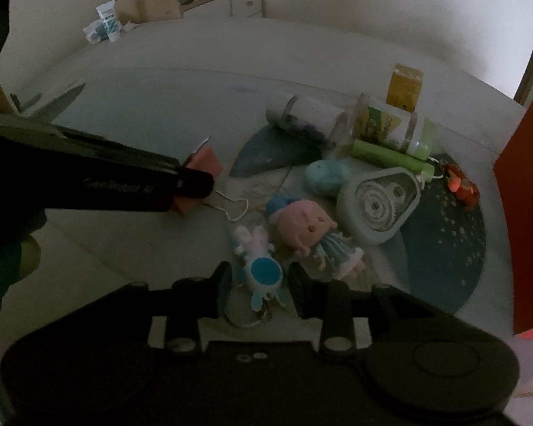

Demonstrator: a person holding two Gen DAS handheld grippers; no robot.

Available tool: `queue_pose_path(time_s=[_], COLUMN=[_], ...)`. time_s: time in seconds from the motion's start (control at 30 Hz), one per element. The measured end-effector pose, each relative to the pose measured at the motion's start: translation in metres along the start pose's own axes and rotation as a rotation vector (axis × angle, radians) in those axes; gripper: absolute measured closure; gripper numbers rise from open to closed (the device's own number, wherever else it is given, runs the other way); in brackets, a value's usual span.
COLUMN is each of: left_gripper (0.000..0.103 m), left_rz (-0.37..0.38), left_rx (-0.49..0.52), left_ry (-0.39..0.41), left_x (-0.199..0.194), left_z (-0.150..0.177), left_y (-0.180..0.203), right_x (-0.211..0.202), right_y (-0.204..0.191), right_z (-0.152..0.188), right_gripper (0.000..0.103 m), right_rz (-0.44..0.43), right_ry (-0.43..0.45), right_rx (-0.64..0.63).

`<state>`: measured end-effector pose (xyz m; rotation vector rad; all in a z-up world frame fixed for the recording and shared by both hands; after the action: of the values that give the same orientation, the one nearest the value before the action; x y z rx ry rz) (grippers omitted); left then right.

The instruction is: Organize rigid objects

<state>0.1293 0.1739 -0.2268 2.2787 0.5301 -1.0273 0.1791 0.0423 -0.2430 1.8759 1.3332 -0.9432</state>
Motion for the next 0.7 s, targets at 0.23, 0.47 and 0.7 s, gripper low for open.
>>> queue_pose_path(time_s=[0.23, 0.47, 0.7], left_gripper=[0.072, 0.072, 0.072], left_rz=[0.0, 0.022, 0.078], left_rx=[-0.011, -0.037, -0.044], left_ry=[-0.002, -0.005, -0.022], left_x=[-0.005, -0.017, -0.042], left_z=[0.002, 0.004, 0.001], left_y=[-0.002, -0.001, 0.018], right_x=[-0.003, -0.033, -0.087], right_y=[-0.001, -0.004, 0.017], right_z=[-0.001, 0.006, 0.014], right_gripper=[0.076, 0.077, 0.077], right_rz=[0.012, -0.001, 0.027], right_ry=[-0.003, 0.007, 0.065], right_rx=[-0.013, -0.015, 0.069])
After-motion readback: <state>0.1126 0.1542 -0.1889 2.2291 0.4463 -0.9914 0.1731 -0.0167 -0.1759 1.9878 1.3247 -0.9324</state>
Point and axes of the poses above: each gripper's, at about its wrist camera, not at the fingertips, and x roughly the way its jaws point, y to its right, z to its underside, the point moved 5 cm from there along x, roughly the way its jaws point, and after that the axes turned 15 degrees about -x, right-handed, at the moved point
